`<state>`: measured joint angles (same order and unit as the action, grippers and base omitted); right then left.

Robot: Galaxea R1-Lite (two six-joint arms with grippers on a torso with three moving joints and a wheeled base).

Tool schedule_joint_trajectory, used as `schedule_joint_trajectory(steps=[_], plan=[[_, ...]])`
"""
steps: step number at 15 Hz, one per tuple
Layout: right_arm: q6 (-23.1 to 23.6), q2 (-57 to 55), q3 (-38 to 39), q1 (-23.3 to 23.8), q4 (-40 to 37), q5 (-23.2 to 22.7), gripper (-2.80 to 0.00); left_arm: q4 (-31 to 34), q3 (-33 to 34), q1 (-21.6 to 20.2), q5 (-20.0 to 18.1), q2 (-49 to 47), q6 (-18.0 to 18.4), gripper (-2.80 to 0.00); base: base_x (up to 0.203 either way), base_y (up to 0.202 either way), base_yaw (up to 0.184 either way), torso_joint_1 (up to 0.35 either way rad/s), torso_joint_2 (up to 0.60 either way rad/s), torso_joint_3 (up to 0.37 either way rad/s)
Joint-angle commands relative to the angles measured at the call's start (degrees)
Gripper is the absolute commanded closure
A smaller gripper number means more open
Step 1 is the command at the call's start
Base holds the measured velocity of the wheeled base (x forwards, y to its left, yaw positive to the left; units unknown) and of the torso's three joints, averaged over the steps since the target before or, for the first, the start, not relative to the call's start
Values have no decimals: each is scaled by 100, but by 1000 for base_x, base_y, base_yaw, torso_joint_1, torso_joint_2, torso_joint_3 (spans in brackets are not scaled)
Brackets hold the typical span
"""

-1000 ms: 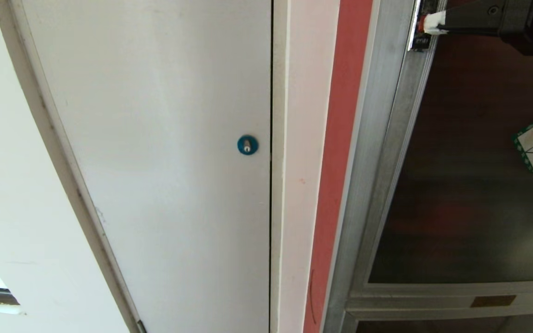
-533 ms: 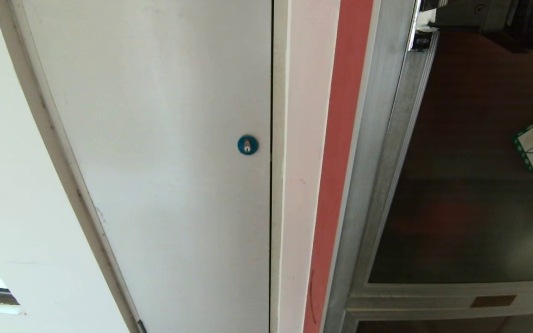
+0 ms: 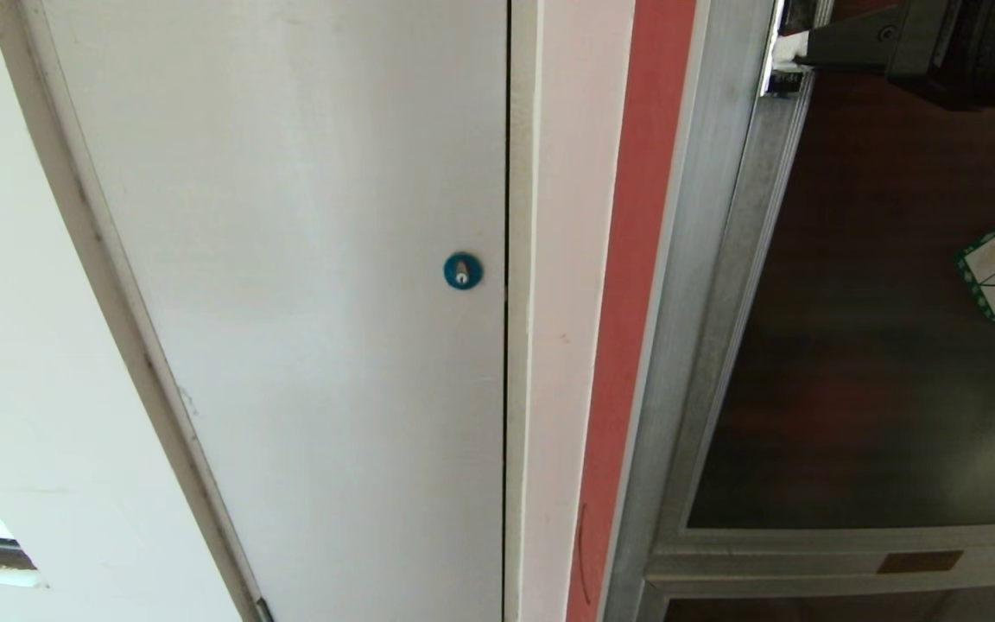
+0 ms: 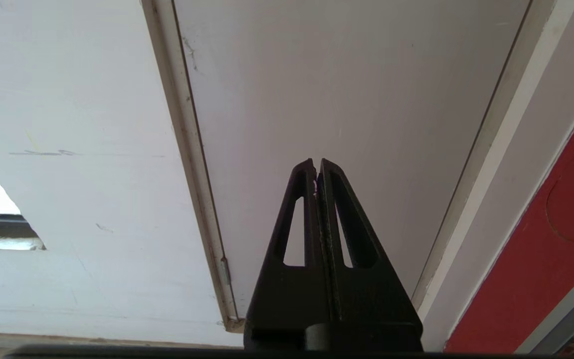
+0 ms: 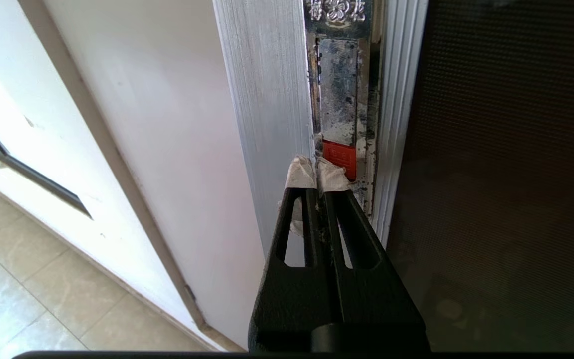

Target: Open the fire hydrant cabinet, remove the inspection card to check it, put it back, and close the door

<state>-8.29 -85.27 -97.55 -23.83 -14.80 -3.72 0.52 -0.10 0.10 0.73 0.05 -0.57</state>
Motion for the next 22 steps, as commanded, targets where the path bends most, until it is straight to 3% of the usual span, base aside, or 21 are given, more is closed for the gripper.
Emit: schedule_joint_trajectory(steps=[1, 8, 13, 15, 18, 20, 22], plan=[[-6, 88, 8, 8, -5, 12, 0, 0, 1, -1, 4, -5, -4, 0, 0, 0, 0, 0, 0, 0], [5, 480, 402, -40, -32, -12, 0, 0, 1, -1, -3, -5, -4, 0, 0, 0, 0, 0, 0, 0], [-9, 1236, 1133, -548, -2, 13, 0, 0, 1, -1, 5, -5, -4, 0, 0, 0, 0, 0, 0, 0], [-9, 1487, 1492, -990, 234, 387, 0, 0, 1, -1, -1, -5, -4, 0, 0, 0, 0, 0, 0, 0], [219, 1519, 2209, -1539, 1222, 1631, 0, 0, 1, -1, 6, -5, -4, 0, 0, 0, 0, 0, 0, 0], [608, 1484, 2589, -1662, 2288, 1945, 0, 0, 1, -1, -3, -5, -4, 0, 0, 0, 0, 0, 0, 0], [1281, 1364, 2961, -1688, 3135, 2122, 0, 0, 1, -1, -3, -5, -4, 0, 0, 0, 0, 0, 0, 0]])
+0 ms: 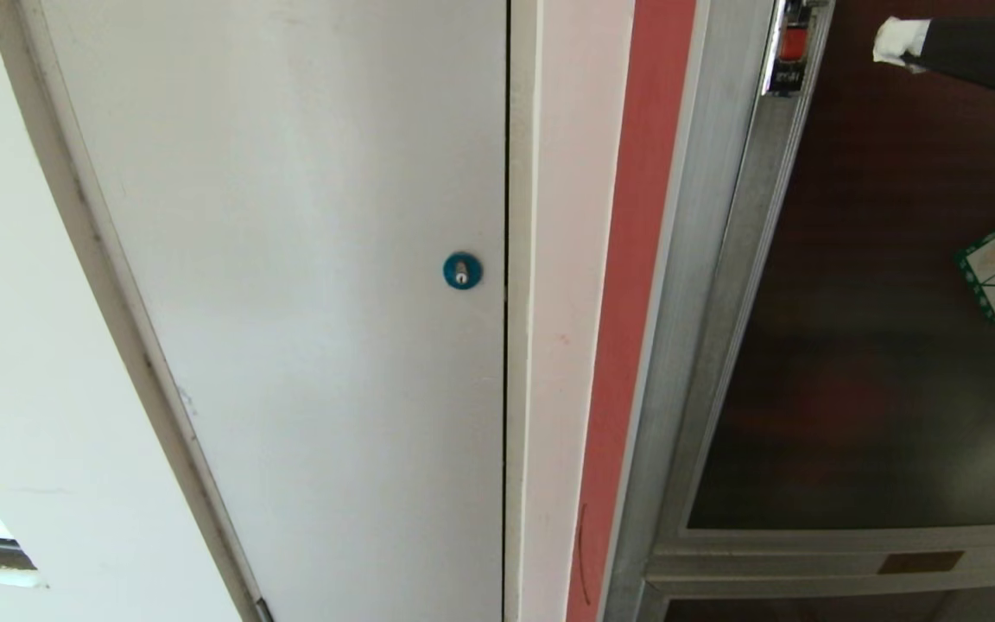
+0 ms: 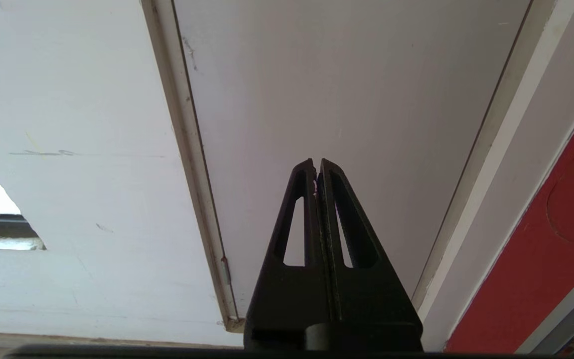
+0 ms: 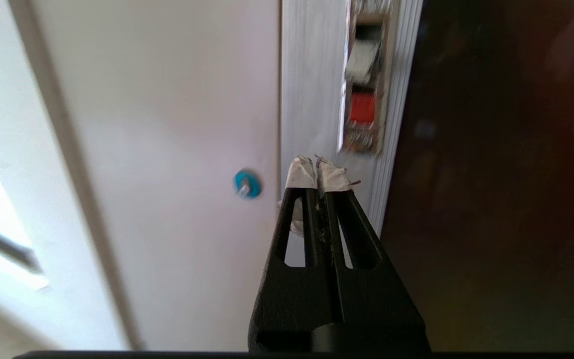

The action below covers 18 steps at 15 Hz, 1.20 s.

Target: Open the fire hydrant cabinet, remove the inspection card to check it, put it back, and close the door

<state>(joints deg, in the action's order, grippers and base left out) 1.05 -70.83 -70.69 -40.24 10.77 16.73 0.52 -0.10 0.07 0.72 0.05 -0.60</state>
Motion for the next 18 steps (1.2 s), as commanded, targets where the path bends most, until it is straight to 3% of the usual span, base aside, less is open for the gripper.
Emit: schedule_joint_trajectory(steps=[1, 4, 7, 8, 14, 18], plan=[[559, -196, 395, -84, 1033, 233, 0, 0, 1, 1, -2, -5, -2, 0, 0, 0, 0, 0, 0, 0], [1056, -529, 599, -329, 1873, 980, 0, 0, 1, 1, 7, -5, -2, 0, 0, 0, 0, 0, 0, 0], [1488, -657, 650, -379, 2401, 1170, 0, 0, 1, 1, -2, -5, -2, 0, 0, 0, 0, 0, 0, 0], [1545, -691, 639, -379, 2577, 1289, -280, 0, 1, 1, -2, -5, -2, 0, 0, 0, 0, 0, 0, 0], [1565, -1171, 146, -338, 2711, 1624, -280, 0, 1, 1, -2, -5, -2, 0, 0, 0, 0, 0, 0, 0], [1529, -1401, -6, -63, 2865, 1790, -280, 0, 1, 1, 7, -5, -2, 0, 0, 0, 0, 0, 0, 0]])
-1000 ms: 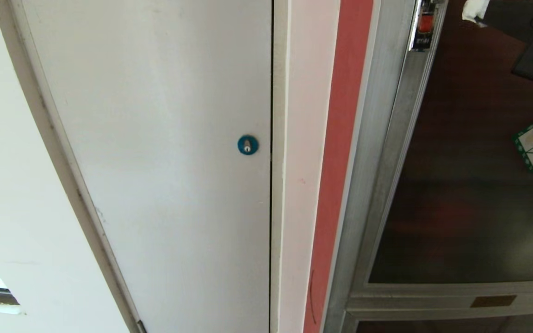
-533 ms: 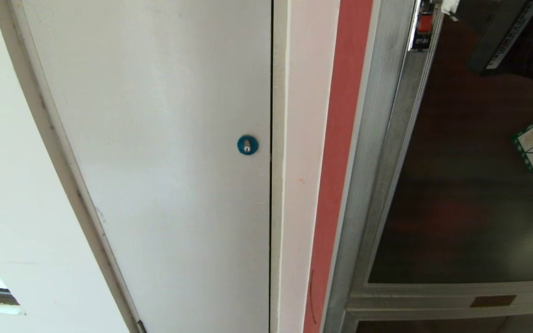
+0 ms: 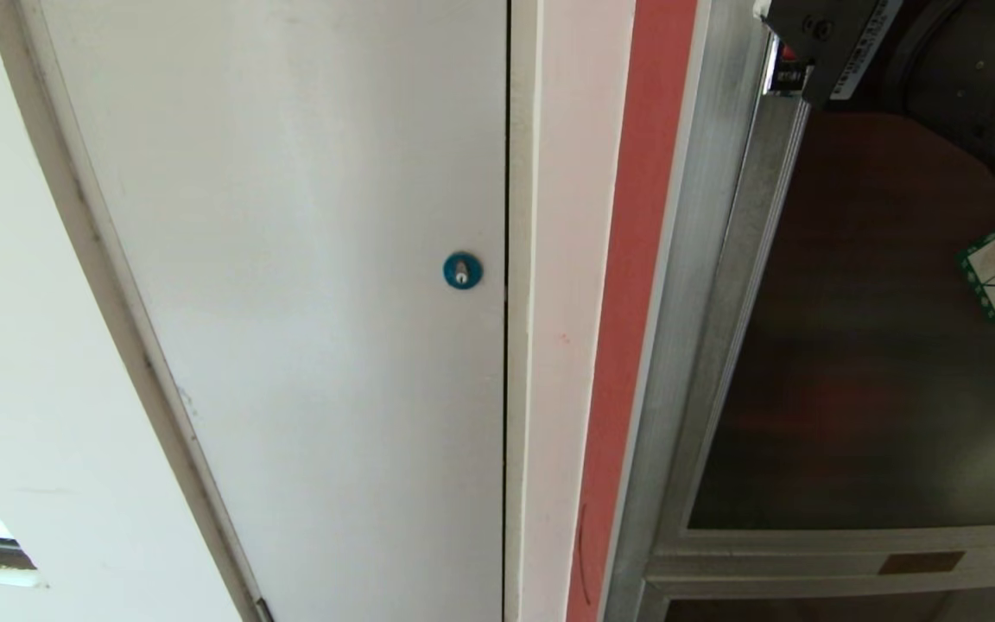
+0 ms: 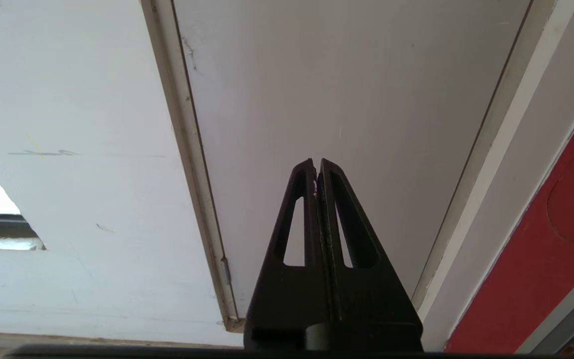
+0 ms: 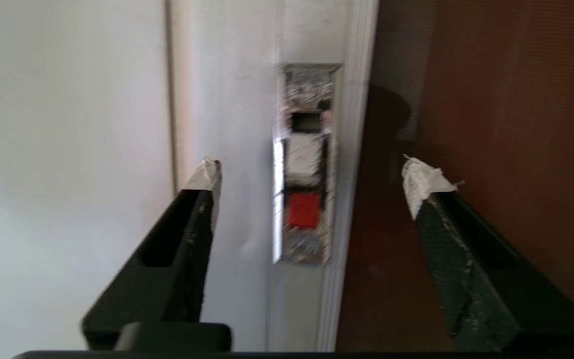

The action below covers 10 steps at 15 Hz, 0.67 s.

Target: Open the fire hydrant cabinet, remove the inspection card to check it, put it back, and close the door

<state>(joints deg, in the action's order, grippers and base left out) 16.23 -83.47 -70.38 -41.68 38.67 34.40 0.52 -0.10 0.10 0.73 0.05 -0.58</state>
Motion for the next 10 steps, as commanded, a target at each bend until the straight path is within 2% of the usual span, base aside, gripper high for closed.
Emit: schedule_joint_trajectory(steps=[1, 2, 3, 4, 10], plan=[[17, -166, -61, 104, 97, 23, -280, 0, 1, -1, -2, -5, -4, 0, 0, 0, 0, 0, 0, 0], [21, -203, -82, 132, 97, 23, -280, 0, 1, -1, -2, -5, -4, 0, 0, 0, 0, 0, 0, 0], [18, -219, -112, 155, 97, 23, -212, 0, 1, -1, 5, -5, -4, 0, 0, 0, 0, 0, 0, 0], [18, -275, -163, 173, 102, 23, 0, 0, 1, -1, -3, -5, -4, 0, 0, 0, 0, 0, 0, 0], [12, -407, -257, 169, 106, 31, 0, 0, 1, -1, -3, -5, -4, 0, 0, 0, 0, 0, 0, 0]])
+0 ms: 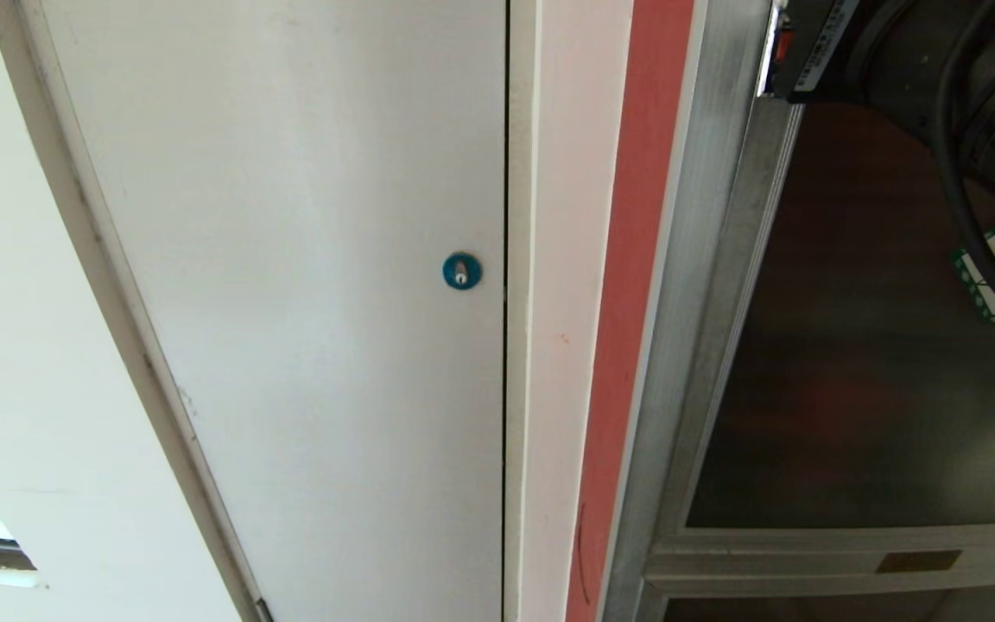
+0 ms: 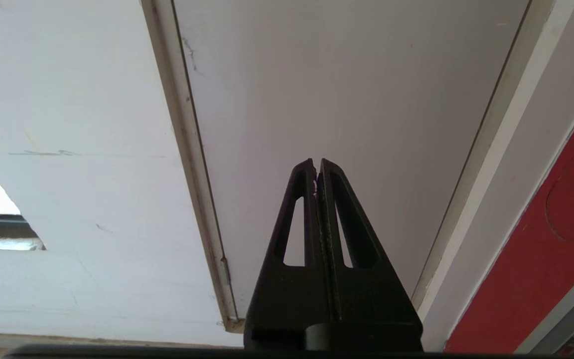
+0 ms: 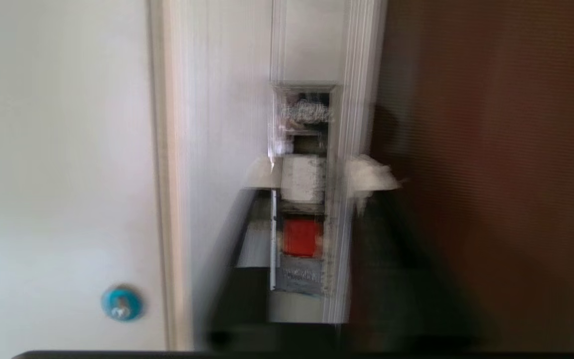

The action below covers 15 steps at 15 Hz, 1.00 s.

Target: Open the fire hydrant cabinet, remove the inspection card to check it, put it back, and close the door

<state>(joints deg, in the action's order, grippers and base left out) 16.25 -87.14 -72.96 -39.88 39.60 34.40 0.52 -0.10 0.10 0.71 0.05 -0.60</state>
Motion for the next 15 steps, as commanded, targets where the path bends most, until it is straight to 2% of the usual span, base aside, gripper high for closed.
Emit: schedule_joint_trajectory(steps=[1, 8, 15], plan=[[9, -22, 14, -11, 13, 36, 0, 0, 1, -1, 2, -5, -2, 0, 0, 0, 0, 0, 0, 0], [30, 418, 251, -220, -51, 66, 0, 0, 1, -1, 0, -5, -2, 0, 0, 0, 0, 0, 0, 0], [44, 1574, 772, -419, -716, 42, 0, 0, 1, -1, 0, -5, -2, 0, 0, 0, 0, 0, 0, 0]])
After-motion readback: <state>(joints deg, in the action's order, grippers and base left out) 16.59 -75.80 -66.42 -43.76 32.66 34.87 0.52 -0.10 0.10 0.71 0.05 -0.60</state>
